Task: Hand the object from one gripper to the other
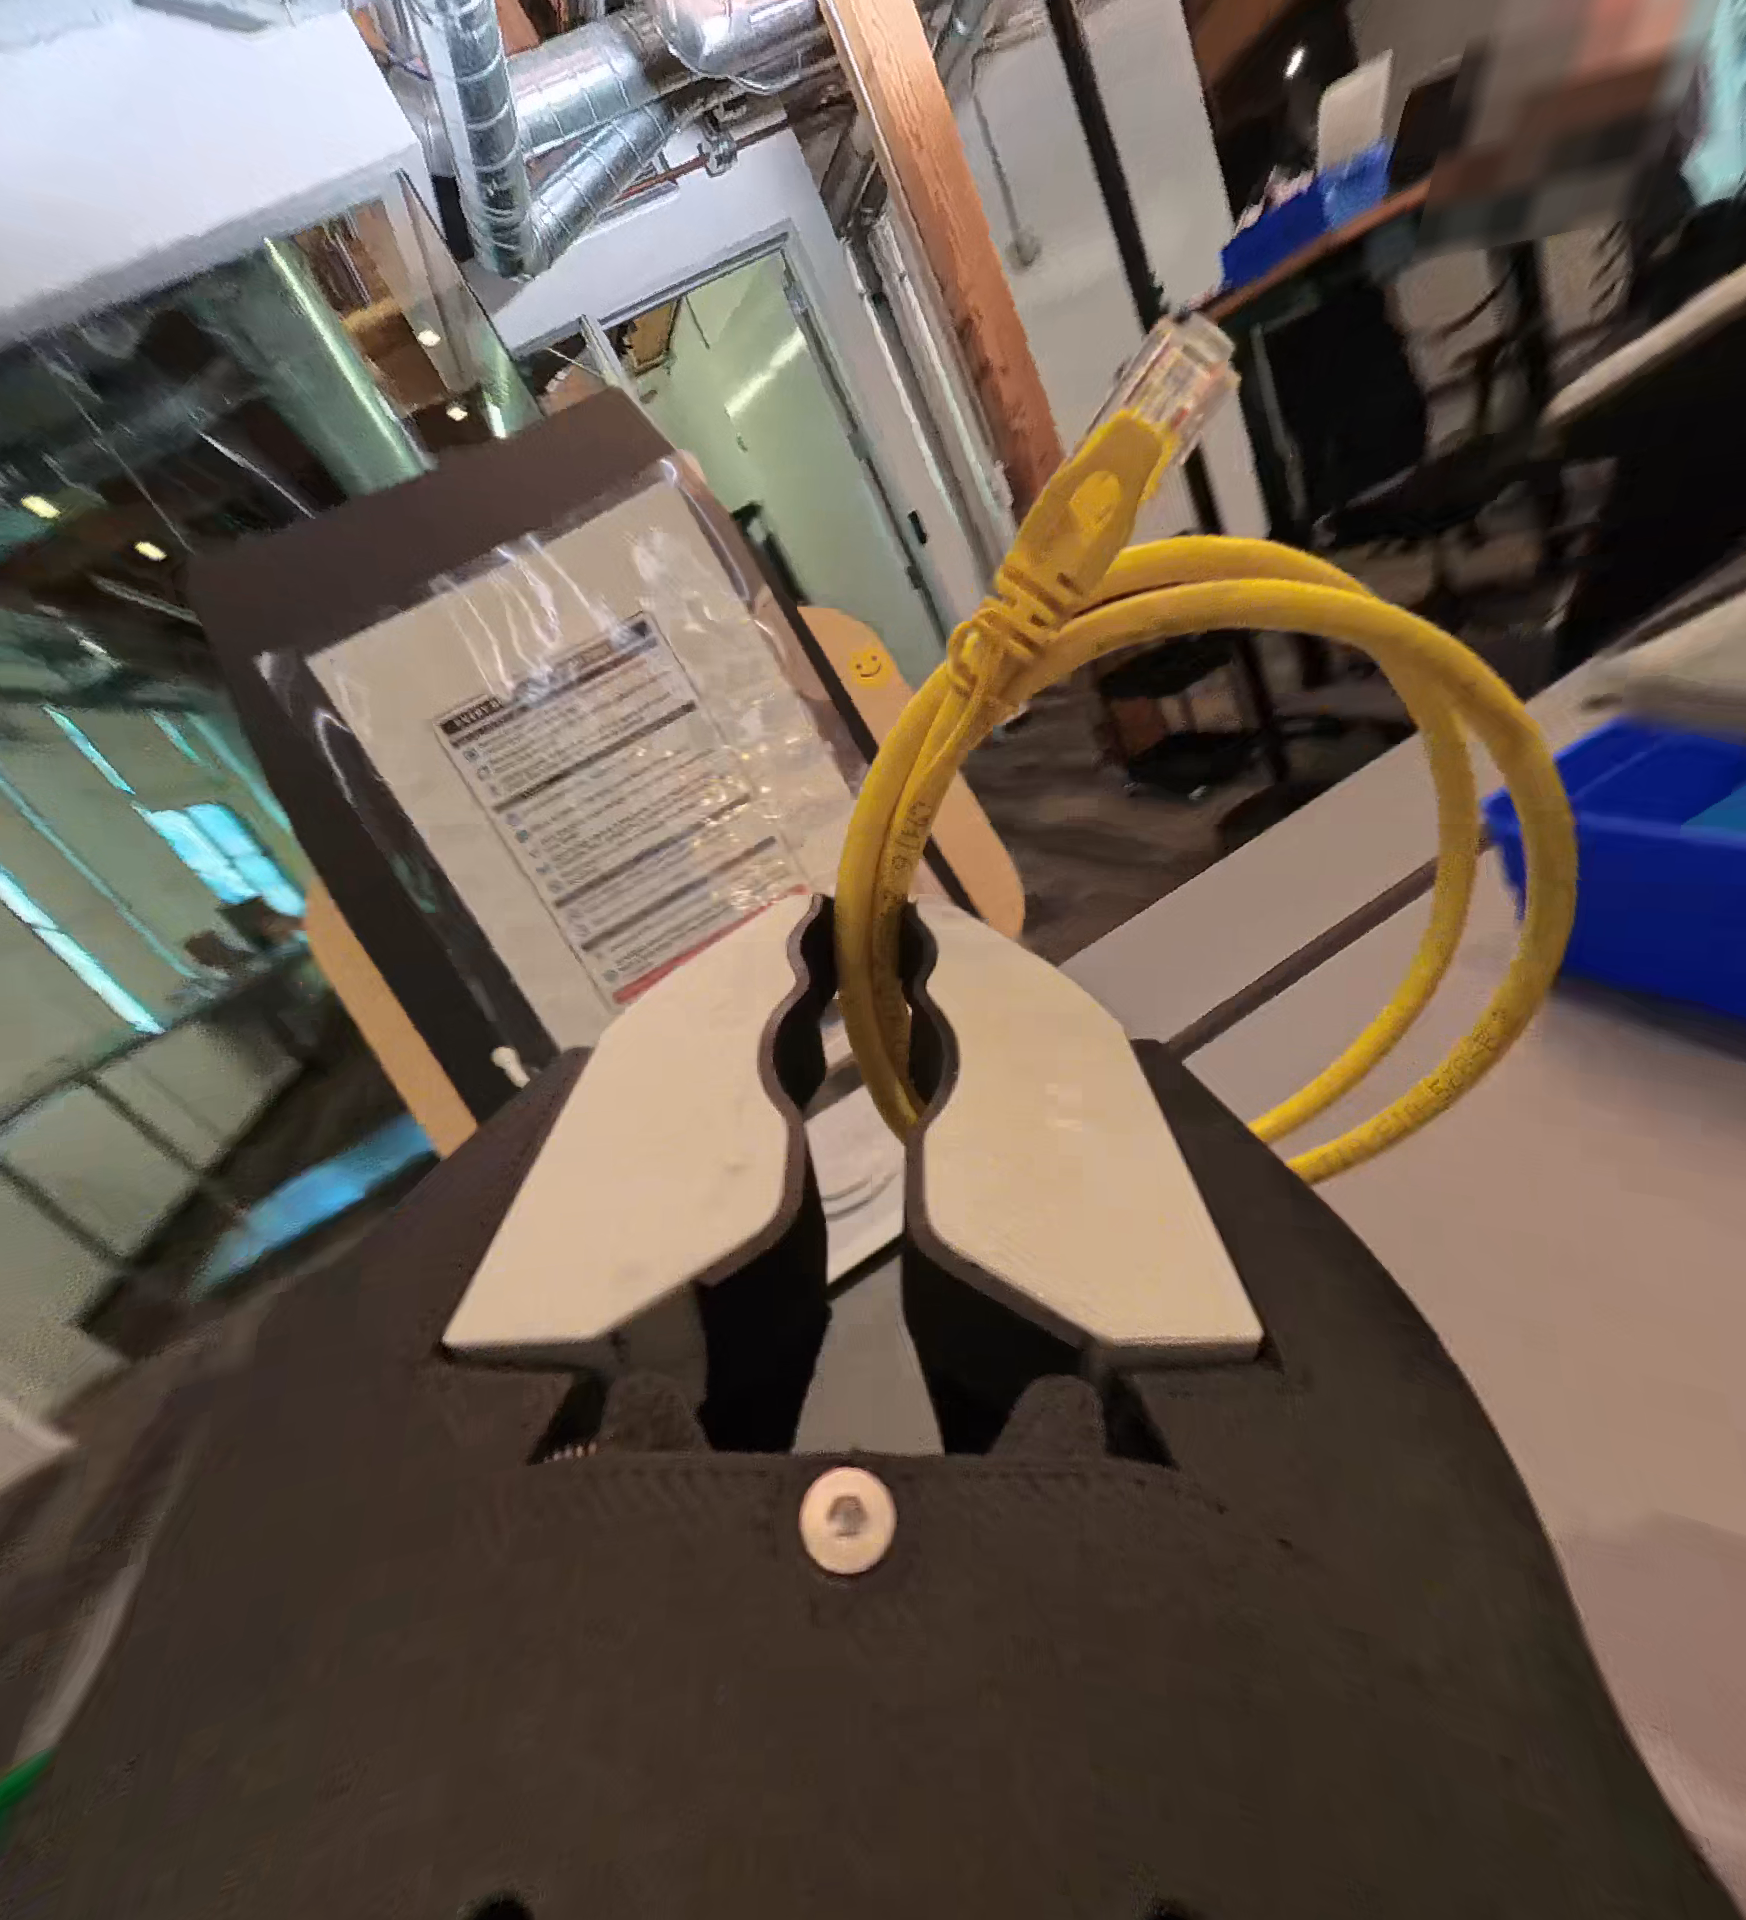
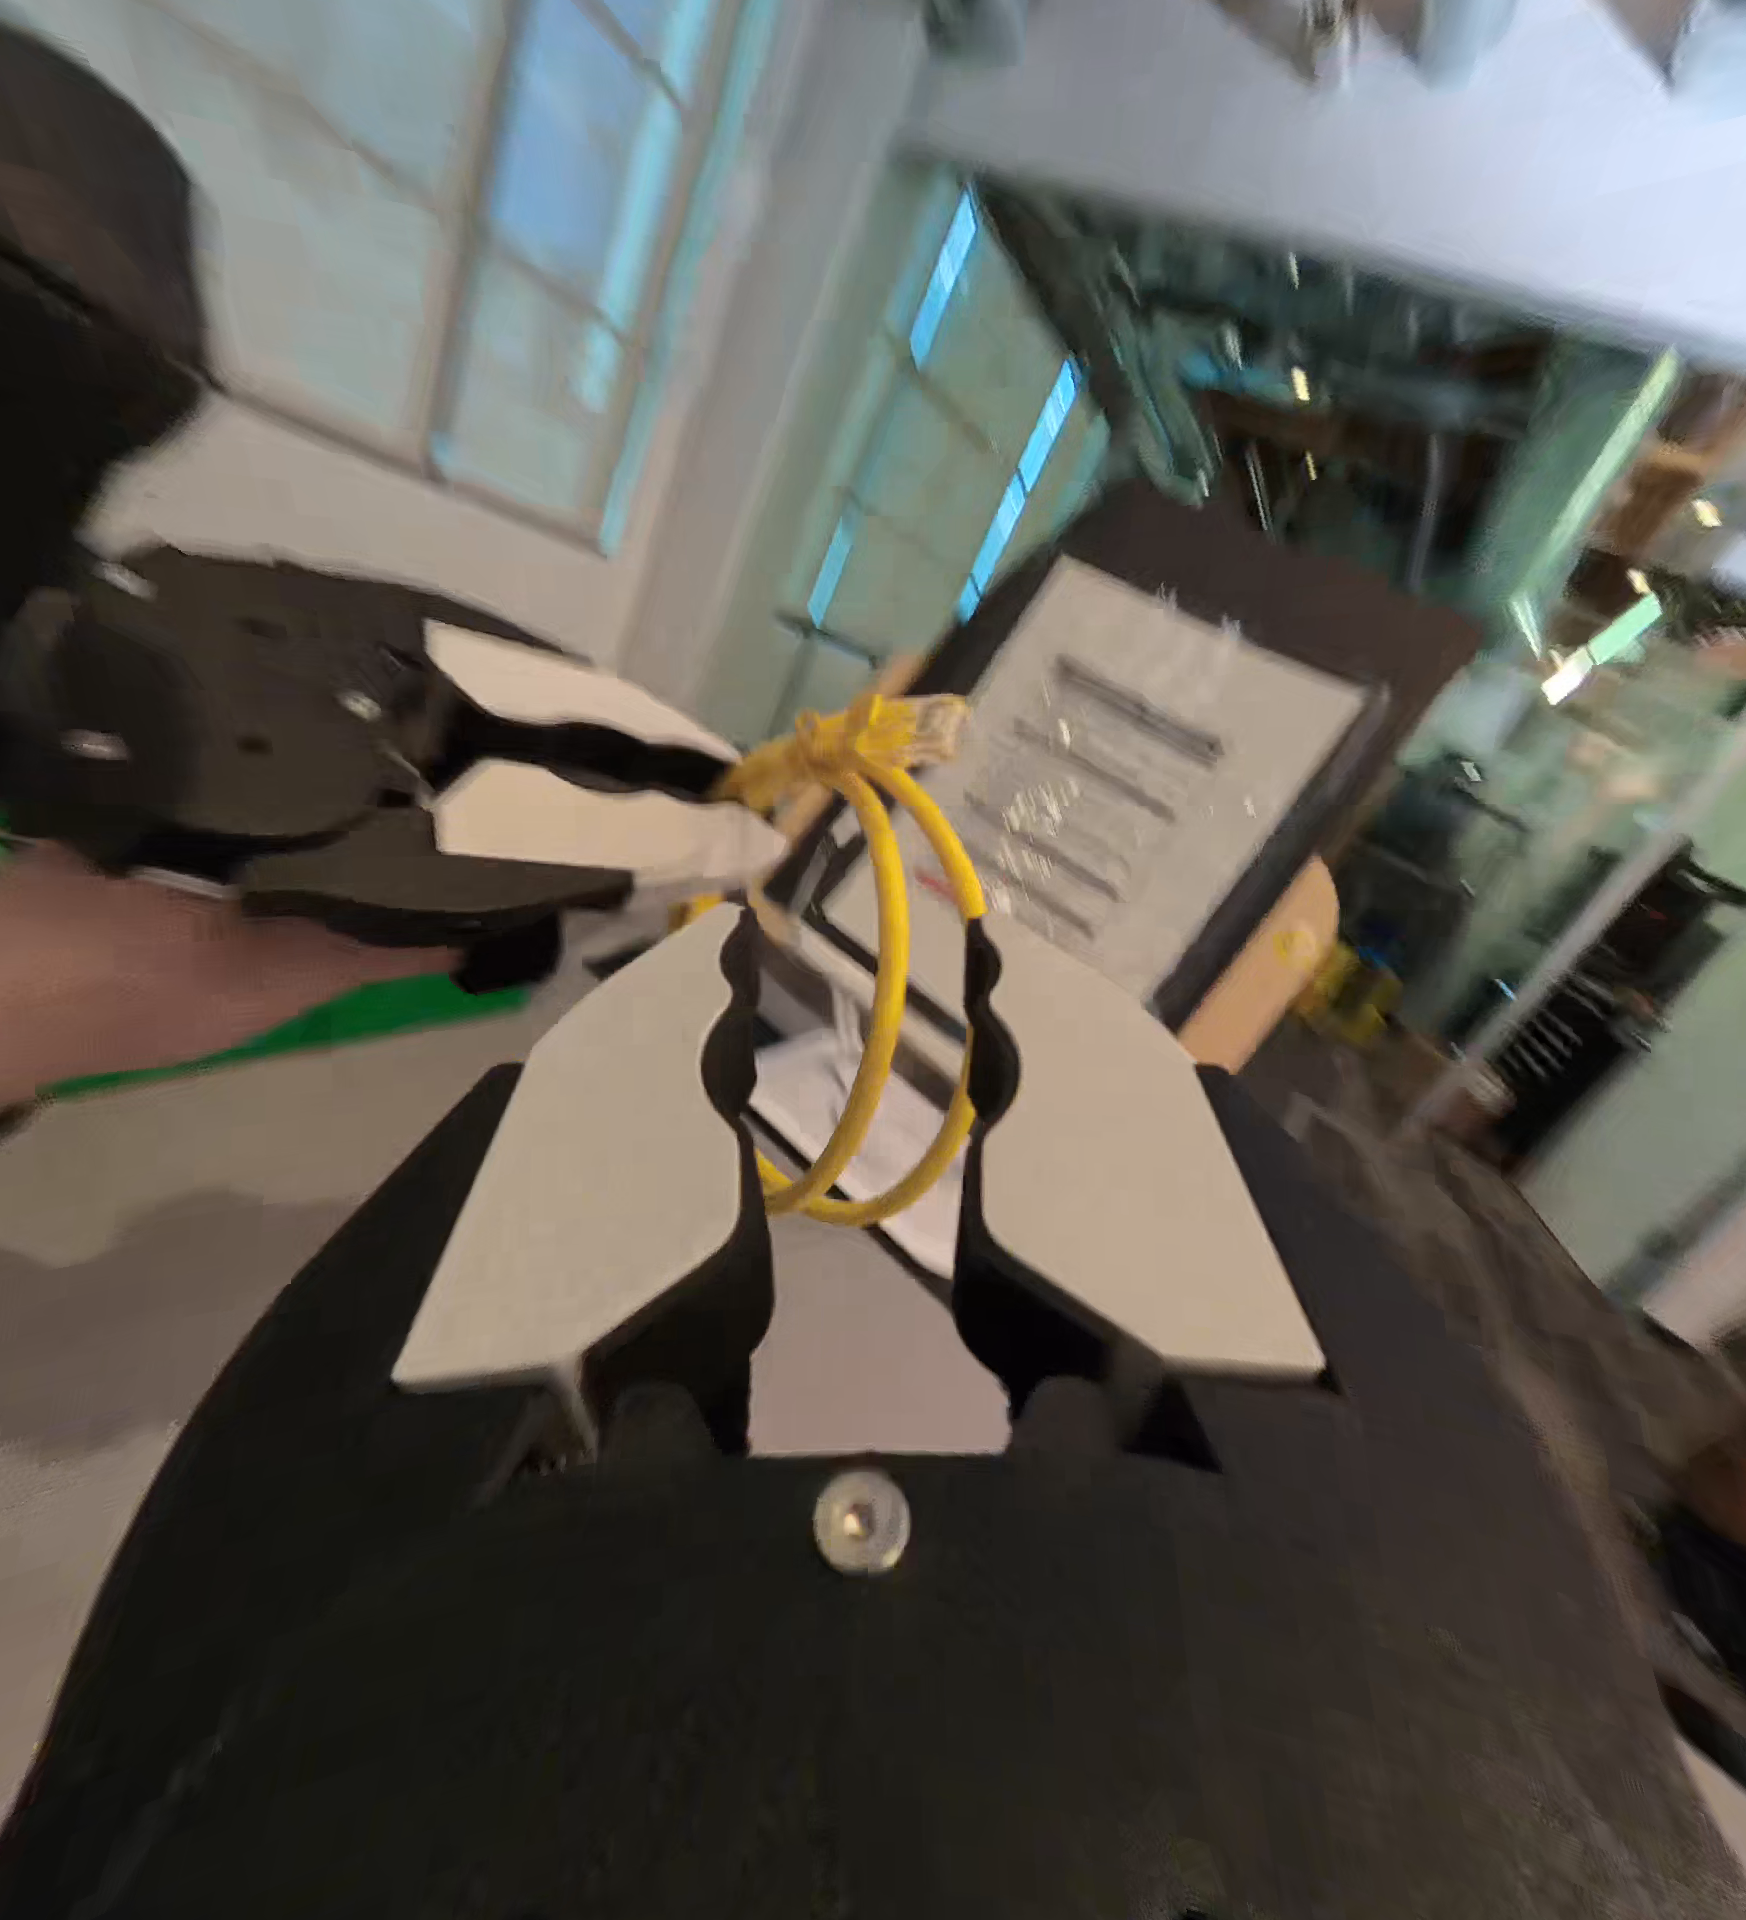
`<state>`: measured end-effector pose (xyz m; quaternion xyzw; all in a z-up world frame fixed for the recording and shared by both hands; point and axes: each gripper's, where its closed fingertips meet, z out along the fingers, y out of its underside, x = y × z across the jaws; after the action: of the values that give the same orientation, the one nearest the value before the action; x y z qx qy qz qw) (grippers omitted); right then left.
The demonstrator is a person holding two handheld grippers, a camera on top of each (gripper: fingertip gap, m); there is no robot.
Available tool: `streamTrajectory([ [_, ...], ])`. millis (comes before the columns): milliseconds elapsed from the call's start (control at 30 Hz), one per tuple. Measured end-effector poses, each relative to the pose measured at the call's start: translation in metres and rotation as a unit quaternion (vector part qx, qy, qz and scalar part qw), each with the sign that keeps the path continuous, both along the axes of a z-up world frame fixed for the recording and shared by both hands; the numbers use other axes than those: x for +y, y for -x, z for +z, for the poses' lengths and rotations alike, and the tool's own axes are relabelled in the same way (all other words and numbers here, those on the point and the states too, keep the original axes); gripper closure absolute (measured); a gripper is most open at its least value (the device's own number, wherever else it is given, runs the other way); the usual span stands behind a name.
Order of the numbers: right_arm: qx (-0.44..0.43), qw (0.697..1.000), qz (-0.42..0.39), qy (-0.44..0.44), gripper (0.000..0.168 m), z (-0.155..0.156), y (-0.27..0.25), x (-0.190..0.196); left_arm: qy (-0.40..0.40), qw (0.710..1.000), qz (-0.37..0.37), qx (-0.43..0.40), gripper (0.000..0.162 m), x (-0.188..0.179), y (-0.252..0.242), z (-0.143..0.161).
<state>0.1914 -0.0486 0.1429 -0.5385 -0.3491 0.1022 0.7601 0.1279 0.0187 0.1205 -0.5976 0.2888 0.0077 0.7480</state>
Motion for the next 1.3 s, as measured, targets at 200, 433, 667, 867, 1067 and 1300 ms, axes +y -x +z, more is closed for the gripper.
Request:
streamTrajectory([
  [200,0.129,0.972,0.166,-0.101,0.125,0.048,-0.016,-0.054,0.111,0.961,-0.155,-0.201,0.151,-0.008,0.023,0.021],
  [433,0.097,0.94,0.328,0.024,0.101,0.002,0.018,-0.045,0.2,0.885,-0.321,-0.272,0.151,-0.029,0.006,0.026],
  [667,0.041,0.898,0.429,0.086,0.121,-0.028,0.052,-0.073,0.234,0.899,-0.309,-0.203,0.151,-0.028,-0.022,-0.001],
  [867,0.035,0.893,0.428,0.136,0.162,-0.035,0.061,-0.07,0.252,0.902,-0.311,-0.163,0.151,-0.032,-0.035,-0.014],
  [1067,0.122,0.848,0.445,0.262,0.163,-0.014,0.043,-0.058,0.226,0.91,-0.301,-0.172,0.116,-0.026,-0.029,-0.008],
  [1300,0.306,0.741,0.422,0.423,0.164,-0.007,-0.01,-0.002,0.154,0.918,-0.363,0.028,0.11,-0.072,-0.042,-0.021],
])
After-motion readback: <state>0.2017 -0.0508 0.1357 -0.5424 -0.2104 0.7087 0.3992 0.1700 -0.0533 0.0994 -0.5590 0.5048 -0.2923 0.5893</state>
